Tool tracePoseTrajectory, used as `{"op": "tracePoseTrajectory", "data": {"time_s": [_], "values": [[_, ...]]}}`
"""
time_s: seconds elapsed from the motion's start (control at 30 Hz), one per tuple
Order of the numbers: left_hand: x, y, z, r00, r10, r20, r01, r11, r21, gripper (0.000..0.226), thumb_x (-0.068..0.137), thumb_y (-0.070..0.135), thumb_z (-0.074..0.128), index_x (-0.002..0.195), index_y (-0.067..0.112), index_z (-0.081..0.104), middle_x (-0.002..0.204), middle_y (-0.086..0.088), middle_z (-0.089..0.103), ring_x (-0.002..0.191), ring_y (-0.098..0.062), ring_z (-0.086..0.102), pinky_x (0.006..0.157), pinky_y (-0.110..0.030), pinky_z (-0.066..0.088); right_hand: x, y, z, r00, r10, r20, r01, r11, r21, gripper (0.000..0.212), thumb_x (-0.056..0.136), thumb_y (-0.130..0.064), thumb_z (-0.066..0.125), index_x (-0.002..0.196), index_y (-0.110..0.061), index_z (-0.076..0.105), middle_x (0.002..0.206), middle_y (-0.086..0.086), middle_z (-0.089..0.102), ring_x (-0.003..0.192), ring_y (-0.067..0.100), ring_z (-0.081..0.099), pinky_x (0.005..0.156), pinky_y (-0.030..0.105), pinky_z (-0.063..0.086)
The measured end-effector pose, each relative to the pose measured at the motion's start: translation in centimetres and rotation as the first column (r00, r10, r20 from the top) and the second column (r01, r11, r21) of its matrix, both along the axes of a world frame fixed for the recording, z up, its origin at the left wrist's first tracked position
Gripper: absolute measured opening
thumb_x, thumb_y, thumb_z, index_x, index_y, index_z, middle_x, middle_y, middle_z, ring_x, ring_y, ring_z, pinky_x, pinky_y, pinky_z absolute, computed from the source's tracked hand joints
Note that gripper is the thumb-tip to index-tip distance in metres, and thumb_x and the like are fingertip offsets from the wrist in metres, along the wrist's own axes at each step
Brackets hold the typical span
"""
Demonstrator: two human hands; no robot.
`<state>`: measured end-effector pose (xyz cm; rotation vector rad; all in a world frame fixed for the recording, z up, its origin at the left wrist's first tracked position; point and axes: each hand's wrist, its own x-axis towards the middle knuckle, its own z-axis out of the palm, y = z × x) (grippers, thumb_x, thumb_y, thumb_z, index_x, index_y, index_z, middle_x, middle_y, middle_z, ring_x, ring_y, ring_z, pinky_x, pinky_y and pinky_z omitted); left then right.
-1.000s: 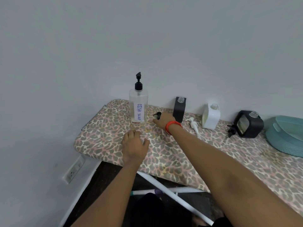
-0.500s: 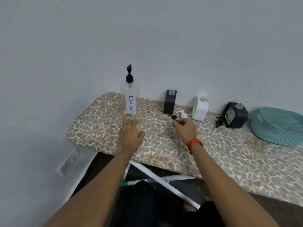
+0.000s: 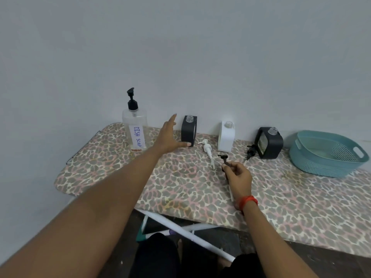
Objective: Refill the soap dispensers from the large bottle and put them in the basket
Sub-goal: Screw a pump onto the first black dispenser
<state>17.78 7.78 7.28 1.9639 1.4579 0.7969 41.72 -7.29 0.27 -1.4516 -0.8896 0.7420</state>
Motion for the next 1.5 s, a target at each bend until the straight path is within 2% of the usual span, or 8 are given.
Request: {"op": "tracePoseTrajectory", "data": {"time_s": [0.17, 0.27, 0.57, 0.77, 0.9, 1.13, 1.27, 1.5], "values": [[3.6, 3.8, 0.9, 0.998, 0.066, 0.004, -0.065, 0.993, -0.093, 0.119, 0.059, 0.067, 0.088, 0.154, 0.019, 0.034, 0.150, -0.009, 0.043, 0.135, -0.027, 0.048, 0.111, -0.047, 0.045, 0.4, 0.4, -0.9, 1.000, 0.007, 0.026, -0.007, 1.000, 0.020, 0.003, 0.087, -0.026, 0.076, 0.088, -0.025, 0.073, 0.081, 0.010, 0.072, 0.070, 0.019, 0.063, 0.067, 0.042, 0.058], [6.3, 3.0, -0.4, 0.970, 0.198, 0.140, -0.190, 0.979, -0.068, 0.086, 0.066, 0.056, 0.090, 0.132, 0.013, 0.054, 0.121, 0.000, 0.061, 0.108, -0.020, 0.060, 0.089, -0.034, 0.052, 0.4, 0.5, -1.0, 0.999, 0.000, 0.051, -0.002, 1.000, 0.022, 0.005, 0.086, -0.029, 0.076, 0.086, -0.025, 0.073, 0.078, 0.009, 0.070, 0.069, 0.018, 0.062, 0.066, 0.042, 0.057], [8.3, 0.9, -2.1, 0.817, 0.486, 0.311, -0.473, 0.873, -0.119, 0.046, 0.078, 0.024, 0.085, 0.117, 0.008, 0.064, 0.111, -0.009, 0.071, 0.096, -0.024, 0.066, 0.073, -0.032, 0.050, 0.5, 0.7, -1.3, 0.997, 0.003, 0.072, -0.005, 1.000, 0.026, 0.006, 0.084, -0.026, 0.077, 0.087, -0.024, 0.073, 0.078, 0.010, 0.069, 0.068, 0.022, 0.062, 0.065, 0.046, 0.058], [6.3, -1.2, -0.5, 0.849, 0.450, 0.277, -0.438, 0.892, -0.108, 0.041, 0.074, 0.016, 0.084, 0.111, 0.008, 0.069, 0.104, -0.008, 0.074, 0.094, -0.024, 0.069, 0.072, -0.031, 0.055, 0.4, 0.4, -0.5, 0.998, 0.047, 0.028, -0.046, 0.998, -0.043, 0.016, 0.080, -0.033, 0.083, 0.090, -0.022, 0.076, 0.077, 0.008, 0.073, 0.071, 0.035, 0.069, 0.066, 0.045, 0.062], [3.7, -4.0, 2.0, 0.907, 0.342, 0.245, -0.348, 0.937, -0.019, 0.044, 0.070, 0.015, 0.086, 0.111, 0.007, 0.072, 0.102, -0.007, 0.074, 0.089, -0.022, 0.069, 0.071, -0.030, 0.056, 0.5, 0.1, 1.6, 0.996, 0.066, -0.061, -0.070, 0.995, -0.072, 0.021, 0.079, -0.023, 0.084, 0.095, -0.011, 0.077, 0.080, 0.007, 0.077, 0.071, 0.019, 0.071, 0.072, 0.039, 0.061], [0.7, -11.3, 5.6, 0.920, 0.280, 0.274, -0.297, 0.955, 0.020, 0.047, 0.069, 0.013, 0.087, 0.114, 0.006, 0.074, 0.102, -0.008, 0.075, 0.086, -0.020, 0.069, 0.059, -0.019, 0.050, -0.9, -1.4, 13.5, 0.981, 0.111, -0.156, -0.075, 0.973, 0.219, 0.021, 0.082, -0.002, 0.080, 0.098, -0.009, 0.067, 0.095, 0.010, 0.075, 0.090, 0.022, 0.073, 0.083, 0.036, 0.061], [0.2, -16.1, 7.2, 0.937, 0.217, 0.275, -0.243, 0.968, 0.065, 0.041, 0.069, 0.013, 0.086, 0.108, 0.009, 0.075, 0.091, -0.004, 0.074, 0.077, -0.017, 0.067, 0.054, -0.018, 0.049, -2.8, -3.4, 21.6, 0.979, 0.194, -0.058, -0.152, 0.894, 0.422, 0.025, 0.084, 0.001, 0.077, 0.107, -0.007, 0.069, 0.097, 0.006, 0.075, 0.093, 0.019, 0.073, 0.086, 0.036, 0.061], [0.0, -22.8, 9.7, 0.935, 0.158, 0.319, -0.215, 0.964, 0.153, 0.036, 0.067, 0.013, 0.087, 0.102, 0.012, 0.077, 0.085, 0.000, 0.073, 0.078, -0.017, 0.070, 0.062, -0.027, 0.059, -6.1, -7.3, 28.0, 0.955, 0.240, 0.172, -0.294, 0.817, 0.496, 0.026, 0.087, 0.000, 0.074, 0.113, 0.005, 0.072, 0.106, 0.014, 0.074, 0.100, 0.027, 0.072, 0.091, 0.041, 0.060]]}}
